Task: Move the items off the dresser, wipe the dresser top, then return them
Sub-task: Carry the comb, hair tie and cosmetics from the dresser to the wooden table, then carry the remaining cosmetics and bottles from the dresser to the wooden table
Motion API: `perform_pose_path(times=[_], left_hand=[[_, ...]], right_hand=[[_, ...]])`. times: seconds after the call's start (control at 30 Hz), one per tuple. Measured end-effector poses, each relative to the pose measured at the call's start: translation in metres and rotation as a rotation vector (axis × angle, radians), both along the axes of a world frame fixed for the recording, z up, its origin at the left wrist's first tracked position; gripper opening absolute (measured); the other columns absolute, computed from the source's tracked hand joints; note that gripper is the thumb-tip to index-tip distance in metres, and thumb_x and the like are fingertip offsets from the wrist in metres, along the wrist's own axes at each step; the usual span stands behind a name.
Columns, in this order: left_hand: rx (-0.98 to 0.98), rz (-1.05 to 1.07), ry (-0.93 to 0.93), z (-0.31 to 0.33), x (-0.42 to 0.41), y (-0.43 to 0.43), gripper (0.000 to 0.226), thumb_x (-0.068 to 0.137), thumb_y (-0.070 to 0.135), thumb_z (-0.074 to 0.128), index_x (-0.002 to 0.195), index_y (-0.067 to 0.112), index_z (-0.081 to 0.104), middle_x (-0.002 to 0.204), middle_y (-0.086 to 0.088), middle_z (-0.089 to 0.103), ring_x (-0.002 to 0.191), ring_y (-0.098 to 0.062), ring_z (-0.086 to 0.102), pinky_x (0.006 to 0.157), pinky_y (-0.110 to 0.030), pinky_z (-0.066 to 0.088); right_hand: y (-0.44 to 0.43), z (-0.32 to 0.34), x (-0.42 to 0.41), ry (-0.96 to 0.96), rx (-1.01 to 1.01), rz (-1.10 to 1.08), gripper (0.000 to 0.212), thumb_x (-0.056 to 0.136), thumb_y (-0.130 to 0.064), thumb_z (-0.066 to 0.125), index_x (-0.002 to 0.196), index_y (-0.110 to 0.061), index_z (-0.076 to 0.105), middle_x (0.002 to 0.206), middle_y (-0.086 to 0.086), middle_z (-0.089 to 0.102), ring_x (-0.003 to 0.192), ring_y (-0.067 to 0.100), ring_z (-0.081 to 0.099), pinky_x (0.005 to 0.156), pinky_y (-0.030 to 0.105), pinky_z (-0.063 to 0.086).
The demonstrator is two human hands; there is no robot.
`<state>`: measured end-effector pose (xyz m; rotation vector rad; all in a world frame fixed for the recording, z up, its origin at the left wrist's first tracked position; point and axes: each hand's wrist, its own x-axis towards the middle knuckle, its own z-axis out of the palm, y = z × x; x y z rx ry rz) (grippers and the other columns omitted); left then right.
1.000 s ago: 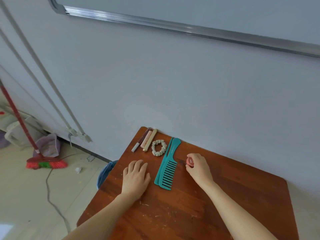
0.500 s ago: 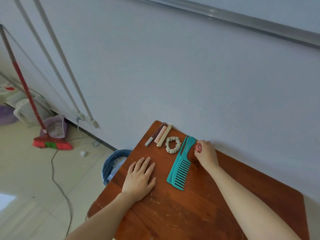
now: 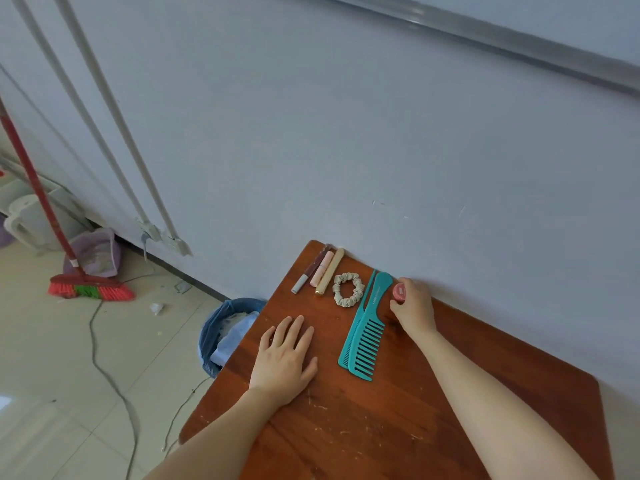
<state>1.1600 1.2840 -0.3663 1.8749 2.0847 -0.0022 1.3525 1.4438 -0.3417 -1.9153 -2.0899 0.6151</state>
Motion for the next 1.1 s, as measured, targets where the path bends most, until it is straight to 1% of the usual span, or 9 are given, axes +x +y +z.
perform_pose_path(times=[0.1, 0.37, 0.5, 0.57, 0.7, 0.83, 0.9, 1.0, 1.1], left_hand=[[0.019, 0.014, -0.026, 0.001, 0.0, -0.001, 0.094, 0.062, 0.063, -0.018, 0.146, 0.031, 0.009, 0.156, 0.003, 0.004, 0.144, -0.02, -0.003, 0.11, -0.036, -0.009], [0.037, 0.03, -0.083, 0.003, -0.001, -0.005, 0.096, 0.061, 0.063, -0.018, 0.144, 0.032, 0.018, 0.156, 0.004, 0.01, 0.144, -0.018, 0.002, 0.116, -0.039, 0.001], [0.123, 0.023, -0.157, 0.013, 0.001, 0.001, 0.067, 0.084, 0.059, 0.011, 0.141, 0.029, 0.028, 0.153, 0.003, 0.019, 0.143, -0.019, 0.009, 0.116, -0.041, 0.009], [0.185, -0.018, -0.217, 0.024, 0.005, 0.009, 0.067, 0.082, 0.056, 0.017, 0.141, 0.027, 0.032, 0.152, 0.001, 0.023, 0.142, -0.021, 0.011, 0.115, -0.042, 0.011], [0.263, -0.178, -0.281, 0.042, 0.023, 0.03, 0.078, 0.076, 0.06, 0.011, 0.138, 0.02, 0.039, 0.148, -0.005, 0.034, 0.14, -0.028, 0.021, 0.111, -0.046, 0.021], [0.321, -0.423, -0.252, 0.056, 0.059, 0.038, 0.061, 0.081, 0.048, 0.03, 0.12, 0.011, 0.059, 0.128, -0.013, 0.057, 0.121, -0.037, 0.05, 0.093, -0.053, 0.042], [0.322, -0.507, -0.27, 0.066, 0.081, 0.034, 0.063, 0.081, 0.049, 0.027, 0.123, 0.012, 0.057, 0.133, -0.012, 0.053, 0.125, -0.036, 0.045, 0.097, -0.053, 0.039], [0.323, -0.62, -0.301, 0.081, 0.116, 0.022, 0.074, 0.079, 0.055, 0.014, 0.137, 0.017, 0.041, 0.149, -0.007, 0.032, 0.139, -0.03, 0.023, 0.109, -0.049, 0.024], [0.332, -0.72, -0.311, 0.096, 0.154, 0.006, 0.072, 0.081, 0.055, 0.012, 0.141, 0.02, 0.033, 0.153, -0.003, 0.023, 0.141, -0.026, 0.014, 0.112, -0.046, 0.017]], right_hand=[[-0.012, 0.006, 0.008, 0.006, 0.028, -0.011, 0.046, 0.083, -0.013, 0.064, 0.126, -0.01, 0.048, 0.124, 0.011, 0.053, 0.117, 0.025, 0.049, 0.097, 0.033, 0.045], [-0.077, 0.039, 0.043, -0.124, 0.008, -0.012, 0.048, 0.091, -0.02, 0.053, 0.136, -0.016, 0.038, 0.141, 0.006, 0.039, 0.13, 0.021, 0.035, 0.105, 0.031, 0.035], [-0.11, 0.055, 0.063, -0.152, 0.017, -0.08, 0.046, 0.092, -0.024, 0.051, 0.136, -0.017, 0.039, 0.14, 0.003, 0.041, 0.131, 0.019, 0.036, 0.107, 0.03, 0.031], [-0.129, 0.06, 0.071, -0.183, 0.031, -0.127, 0.045, 0.092, -0.026, 0.049, 0.136, -0.019, 0.039, 0.141, 0.001, 0.041, 0.132, 0.017, 0.035, 0.108, 0.03, 0.03], [-0.173, 0.064, 0.084, -0.206, 0.05, -0.257, 0.045, 0.093, -0.03, 0.048, 0.137, -0.021, 0.039, 0.143, 0.001, 0.037, 0.135, 0.015, 0.028, 0.11, 0.03, 0.024], [-0.22, 0.067, 0.101, -0.178, 0.056, -0.409, 0.045, 0.093, -0.032, 0.048, 0.136, -0.022, 0.039, 0.144, 0.001, 0.035, 0.136, 0.015, 0.025, 0.111, 0.03, 0.022], [-0.244, 0.071, 0.115, -0.177, 0.065, -0.487, 0.046, 0.092, -0.033, 0.049, 0.136, -0.022, 0.04, 0.144, 0.002, 0.036, 0.136, 0.015, 0.026, 0.111, 0.031, 0.023], [-0.281, 0.078, 0.141, -0.181, 0.096, -0.607, 0.047, 0.091, -0.033, 0.051, 0.135, -0.02, 0.042, 0.143, 0.004, 0.036, 0.135, 0.017, 0.028, 0.11, 0.032, 0.025], [-0.321, 0.085, 0.17, -0.218, 0.128, -0.7, 0.048, 0.09, -0.033, 0.053, 0.134, -0.018, 0.044, 0.142, 0.005, 0.038, 0.134, 0.018, 0.03, 0.108, 0.032, 0.026]])
